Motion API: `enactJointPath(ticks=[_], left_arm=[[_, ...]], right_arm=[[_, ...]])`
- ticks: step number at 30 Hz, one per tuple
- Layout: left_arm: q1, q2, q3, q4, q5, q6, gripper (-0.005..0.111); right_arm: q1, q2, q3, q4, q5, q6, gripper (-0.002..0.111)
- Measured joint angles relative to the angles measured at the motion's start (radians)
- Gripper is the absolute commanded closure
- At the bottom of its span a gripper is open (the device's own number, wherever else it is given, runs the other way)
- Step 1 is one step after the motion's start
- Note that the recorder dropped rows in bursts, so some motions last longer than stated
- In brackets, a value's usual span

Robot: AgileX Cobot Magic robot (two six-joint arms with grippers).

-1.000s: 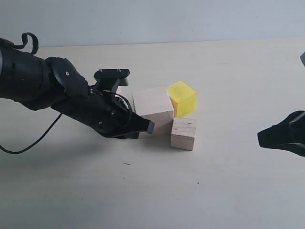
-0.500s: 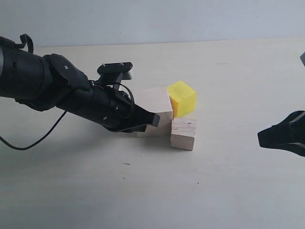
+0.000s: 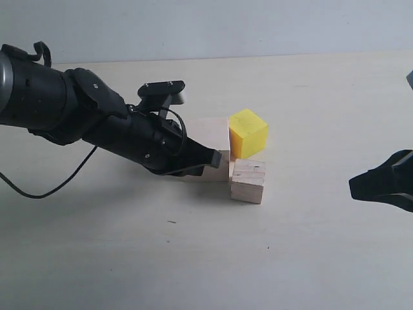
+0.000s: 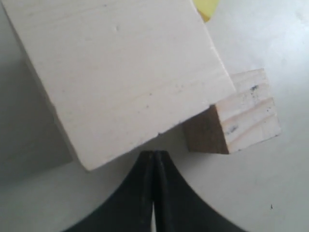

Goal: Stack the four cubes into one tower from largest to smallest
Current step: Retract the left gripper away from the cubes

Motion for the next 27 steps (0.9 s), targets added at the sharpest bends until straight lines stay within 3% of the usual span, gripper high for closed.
enactJointPath(ticks=[8, 14, 21, 27], left_arm=[[0.002, -0.194, 0.000, 0.035, 0.047, -0.010, 0.107], [0.011, -0.415, -0.004, 0.223, 0.037, -0.143, 0.107], [0.052, -0.568, -0.004, 0.488, 0.054, -0.366, 0.107], [0.080, -0.642, 0.030, 0.540, 0.120, -0.431, 0.107]], right_arm=[[0.000, 0.000, 0.000, 0.000, 0.004, 0.000, 0.108], [0.000, 0.006, -0.028, 0.011, -0.033, 0.000, 0.108], [0.000, 0.097, -0.248, 0.018, -0.064, -0.061, 0.108], [0.008, 0.287, -0.459, 0.006, -0.073, -0.077, 0.108]])
